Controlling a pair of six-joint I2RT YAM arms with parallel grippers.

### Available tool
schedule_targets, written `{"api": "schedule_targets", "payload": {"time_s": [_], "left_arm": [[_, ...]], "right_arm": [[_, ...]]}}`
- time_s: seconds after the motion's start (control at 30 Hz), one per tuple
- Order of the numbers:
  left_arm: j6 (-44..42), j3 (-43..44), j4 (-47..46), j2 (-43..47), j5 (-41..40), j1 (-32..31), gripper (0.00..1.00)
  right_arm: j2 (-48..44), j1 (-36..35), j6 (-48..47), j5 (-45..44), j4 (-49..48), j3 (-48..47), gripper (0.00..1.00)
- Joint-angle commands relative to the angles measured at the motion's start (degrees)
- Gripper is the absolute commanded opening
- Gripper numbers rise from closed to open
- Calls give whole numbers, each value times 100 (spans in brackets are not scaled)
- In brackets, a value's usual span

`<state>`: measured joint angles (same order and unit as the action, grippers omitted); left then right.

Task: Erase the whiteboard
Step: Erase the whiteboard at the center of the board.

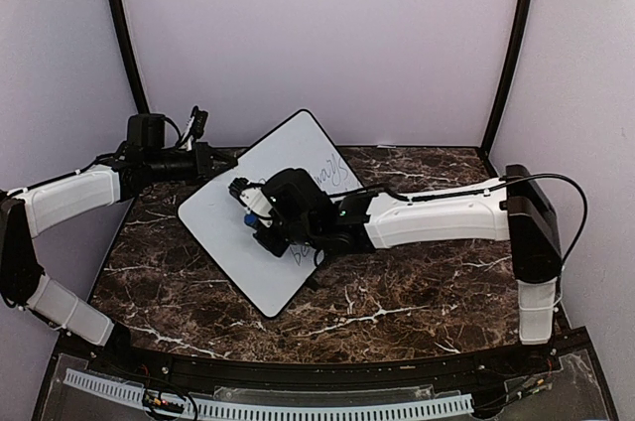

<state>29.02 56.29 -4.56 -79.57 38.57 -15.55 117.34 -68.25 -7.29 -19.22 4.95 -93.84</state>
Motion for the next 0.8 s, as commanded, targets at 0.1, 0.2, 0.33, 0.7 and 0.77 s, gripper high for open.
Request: {"api": "schedule_targets", "payload": {"time_s": [0.1, 0.2, 0.33, 0.7, 0.77], "left_arm": [[20, 53, -368, 260, 225, -56, 0], [25, 48, -375, 257, 234, -57, 0], [25, 47, -371, 265, 230, -53, 0], [4, 48, -361, 291, 218, -55, 0], [-2, 48, -357, 297, 209, -56, 0]], "right_arm": [[-693, 35, 574, 261, 53, 1683, 21], [-736, -1, 604, 287, 23, 1776, 21], [-482, -54, 415, 250, 33, 1238, 21], [863, 135, -183, -323, 603, -1353, 21], [897, 136, -187, -218, 641, -1396, 21]]}}
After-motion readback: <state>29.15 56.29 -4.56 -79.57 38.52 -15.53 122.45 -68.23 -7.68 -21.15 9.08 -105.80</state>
